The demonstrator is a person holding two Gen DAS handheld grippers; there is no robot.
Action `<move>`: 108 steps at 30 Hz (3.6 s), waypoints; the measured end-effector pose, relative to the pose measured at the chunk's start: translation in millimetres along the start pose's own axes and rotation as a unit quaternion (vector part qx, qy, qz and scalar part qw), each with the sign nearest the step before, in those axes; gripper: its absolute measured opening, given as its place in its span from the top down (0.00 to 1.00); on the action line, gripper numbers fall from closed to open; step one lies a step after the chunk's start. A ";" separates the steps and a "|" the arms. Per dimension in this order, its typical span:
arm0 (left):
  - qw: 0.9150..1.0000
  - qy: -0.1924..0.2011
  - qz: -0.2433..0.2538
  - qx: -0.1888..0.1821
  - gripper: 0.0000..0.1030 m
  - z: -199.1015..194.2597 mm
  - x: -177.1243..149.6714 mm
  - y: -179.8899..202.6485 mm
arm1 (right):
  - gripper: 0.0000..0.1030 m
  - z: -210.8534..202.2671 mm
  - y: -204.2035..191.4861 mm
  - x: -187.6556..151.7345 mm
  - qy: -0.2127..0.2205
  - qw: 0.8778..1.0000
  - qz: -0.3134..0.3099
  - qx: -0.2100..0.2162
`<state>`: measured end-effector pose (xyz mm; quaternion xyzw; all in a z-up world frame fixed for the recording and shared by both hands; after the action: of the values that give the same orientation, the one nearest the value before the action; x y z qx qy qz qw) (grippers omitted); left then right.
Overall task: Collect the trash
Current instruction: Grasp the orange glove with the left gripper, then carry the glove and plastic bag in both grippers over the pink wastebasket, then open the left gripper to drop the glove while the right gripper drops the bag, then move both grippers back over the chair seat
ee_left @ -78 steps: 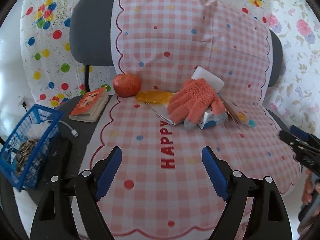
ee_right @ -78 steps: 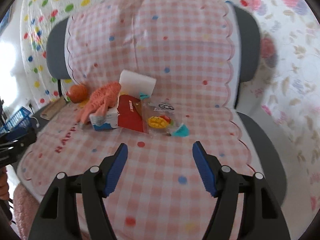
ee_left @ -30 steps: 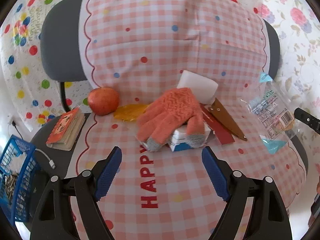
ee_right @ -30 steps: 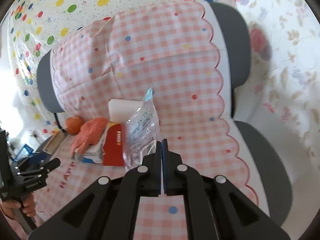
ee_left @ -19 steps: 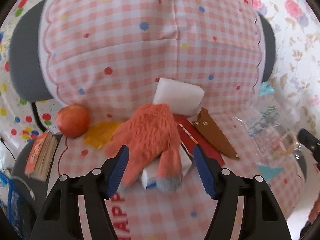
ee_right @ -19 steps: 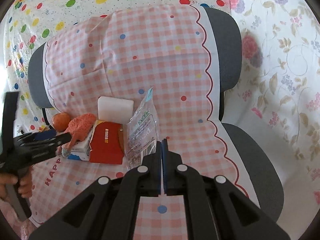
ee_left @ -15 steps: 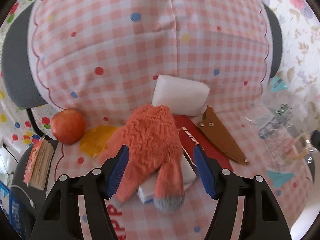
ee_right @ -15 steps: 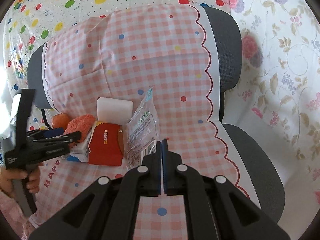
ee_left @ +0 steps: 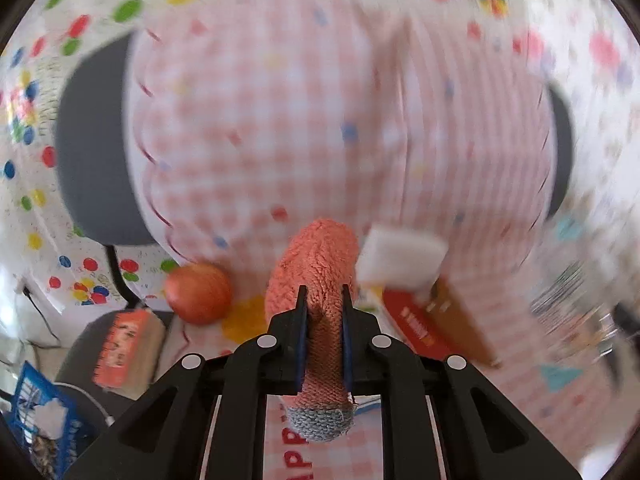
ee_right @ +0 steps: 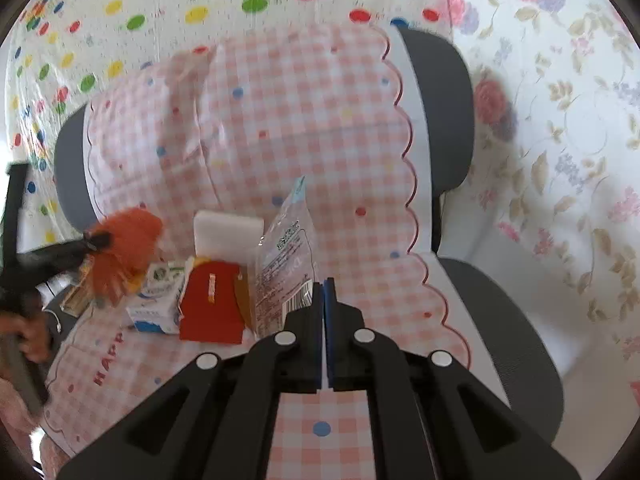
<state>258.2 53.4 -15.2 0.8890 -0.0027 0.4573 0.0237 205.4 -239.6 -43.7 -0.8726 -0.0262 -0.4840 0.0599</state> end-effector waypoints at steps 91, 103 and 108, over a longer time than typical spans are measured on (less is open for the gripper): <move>0.968 -0.027 0.105 -0.225 0.44 -127.9 -198.6 215.4 | 0.69 -226.7 120.9 -147.0 0.007 0.989 0.070 -0.129; 0.990 -0.007 0.043 -0.133 0.38 -126.9 -169.4 125.0 | 0.68 -166.3 44.3 -115.4 -0.028 0.999 0.011 -0.029; 0.996 -0.011 0.010 -0.092 0.35 -120.1 -162.9 80.9 | 0.63 -141.4 15.4 -101.4 -0.034 0.999 -0.010 -0.007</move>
<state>63.6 -24.8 -74.8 0.8879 -0.0540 0.4456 0.1010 34.3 -272.0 -56.8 -0.8885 -0.0340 -0.4551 0.0483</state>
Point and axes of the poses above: each gripper's, at about its wrist camera, not at the fingertips, and z roughly the way its jaws point, y to its right, x to its top, the point moved 3 cm from there along z, roughly the way its jaws point, and after that the axes turned 1 degree about z, right-handed, at the moved point
